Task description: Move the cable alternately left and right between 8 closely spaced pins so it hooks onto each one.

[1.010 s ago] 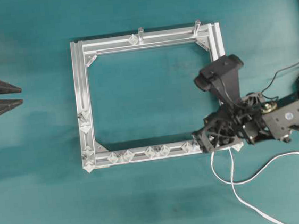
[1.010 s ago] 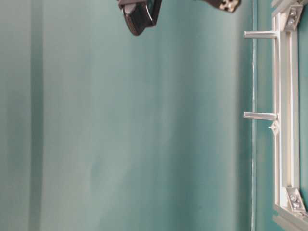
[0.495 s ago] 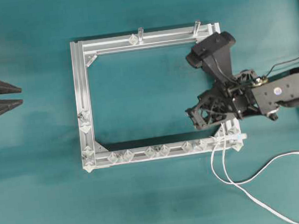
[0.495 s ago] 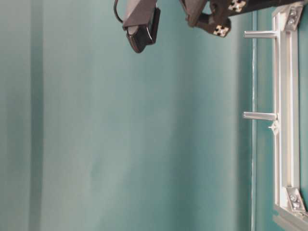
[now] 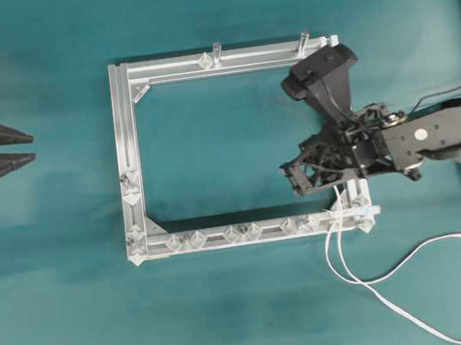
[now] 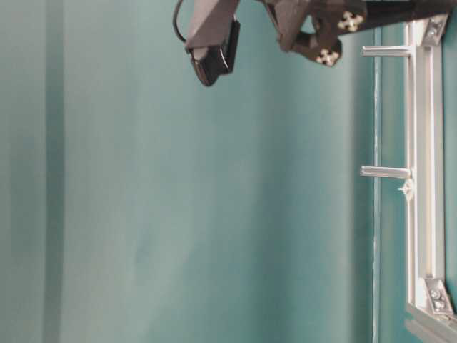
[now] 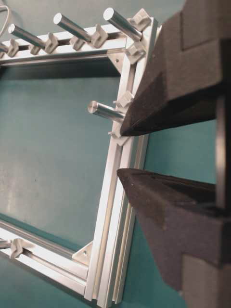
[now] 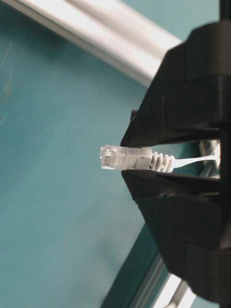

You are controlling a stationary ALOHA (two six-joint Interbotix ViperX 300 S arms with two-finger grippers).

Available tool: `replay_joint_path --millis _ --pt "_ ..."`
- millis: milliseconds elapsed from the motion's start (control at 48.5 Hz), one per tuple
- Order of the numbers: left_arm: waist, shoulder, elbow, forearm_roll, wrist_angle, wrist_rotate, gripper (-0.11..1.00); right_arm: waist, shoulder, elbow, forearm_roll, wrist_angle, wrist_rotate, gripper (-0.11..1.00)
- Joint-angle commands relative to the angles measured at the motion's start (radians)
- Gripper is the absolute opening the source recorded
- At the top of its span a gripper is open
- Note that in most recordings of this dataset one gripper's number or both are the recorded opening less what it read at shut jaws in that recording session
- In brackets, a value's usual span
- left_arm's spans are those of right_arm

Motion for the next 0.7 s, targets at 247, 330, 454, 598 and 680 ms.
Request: replay_joint_path --millis 247,330,454,598,680 --pt "-0.003 0.006 -0.017 0.003 -0.009 -0.008 0.36 -0.015 0.084 -0.123 -0.006 -0.041 -0.064 0.17" --pt "-0.003 0.006 -0.017 0.003 -0.009 -0.008 0.36 -0.015 0.103 -0.147 -0.006 -0.043 -0.069 0.18" --pt "-0.003 0.006 -0.017 0.003 -0.009 -0.008 0.36 -0.011 0.118 -0.175 -0.002 -0.046 -0.069 0.18" --pt "-0.003 0.006 -0.017 0.003 -0.011 -0.008 0.36 0.009 0.126 -0.186 0.018 -0.046 -0.067 0.18" --pt "-0.003 0.006 -0.017 0.003 -0.011 -0.008 0.36 0.026 0.129 -0.186 0.035 -0.046 -0.066 0.17"
